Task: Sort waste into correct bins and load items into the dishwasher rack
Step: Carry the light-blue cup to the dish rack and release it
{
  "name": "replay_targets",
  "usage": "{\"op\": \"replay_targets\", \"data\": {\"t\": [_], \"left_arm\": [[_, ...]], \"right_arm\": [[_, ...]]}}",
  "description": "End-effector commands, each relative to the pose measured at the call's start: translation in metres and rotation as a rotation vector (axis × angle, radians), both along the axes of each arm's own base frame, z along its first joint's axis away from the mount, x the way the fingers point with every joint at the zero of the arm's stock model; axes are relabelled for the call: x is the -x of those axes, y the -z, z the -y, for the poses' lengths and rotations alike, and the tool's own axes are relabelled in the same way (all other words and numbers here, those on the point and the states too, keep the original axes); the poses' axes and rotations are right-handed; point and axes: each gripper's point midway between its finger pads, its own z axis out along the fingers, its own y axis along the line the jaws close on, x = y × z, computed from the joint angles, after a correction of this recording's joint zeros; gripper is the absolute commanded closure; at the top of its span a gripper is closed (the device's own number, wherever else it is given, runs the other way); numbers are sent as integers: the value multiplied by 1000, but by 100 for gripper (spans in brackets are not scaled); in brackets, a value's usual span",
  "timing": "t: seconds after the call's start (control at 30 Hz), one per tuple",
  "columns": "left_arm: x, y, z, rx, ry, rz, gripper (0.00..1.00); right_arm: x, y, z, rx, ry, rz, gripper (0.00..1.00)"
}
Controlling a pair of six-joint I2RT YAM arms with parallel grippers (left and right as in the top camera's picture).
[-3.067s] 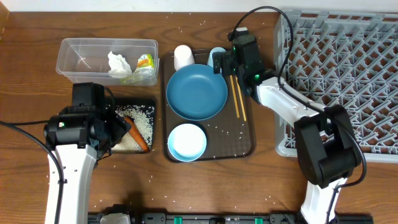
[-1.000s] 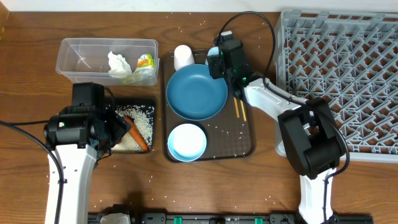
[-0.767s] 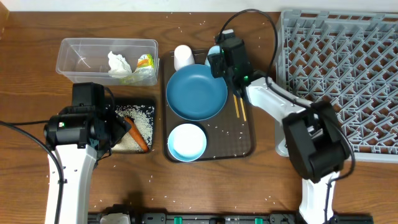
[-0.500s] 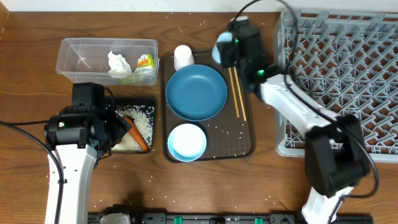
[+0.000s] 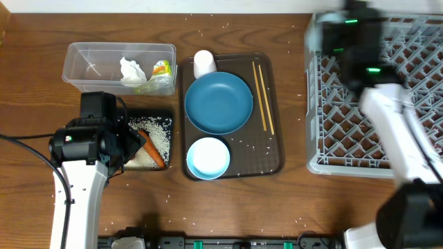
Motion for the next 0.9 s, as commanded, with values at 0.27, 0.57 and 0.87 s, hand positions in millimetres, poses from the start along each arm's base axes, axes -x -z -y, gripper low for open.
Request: {"op": "replay_targets", "data": {"t": [0.27, 0.57, 0.87], "left_arm": [[1, 0, -4, -22, 9, -9, 2], [1, 0, -4, -22, 9, -9, 2], [1, 0, -4, -22, 9, -9, 2]], "right_arm": [[75, -4, 197, 71, 361, -112, 52], [110, 31, 250, 31, 444, -228, 42], [112, 35, 248, 27, 434, -247, 16]]}}
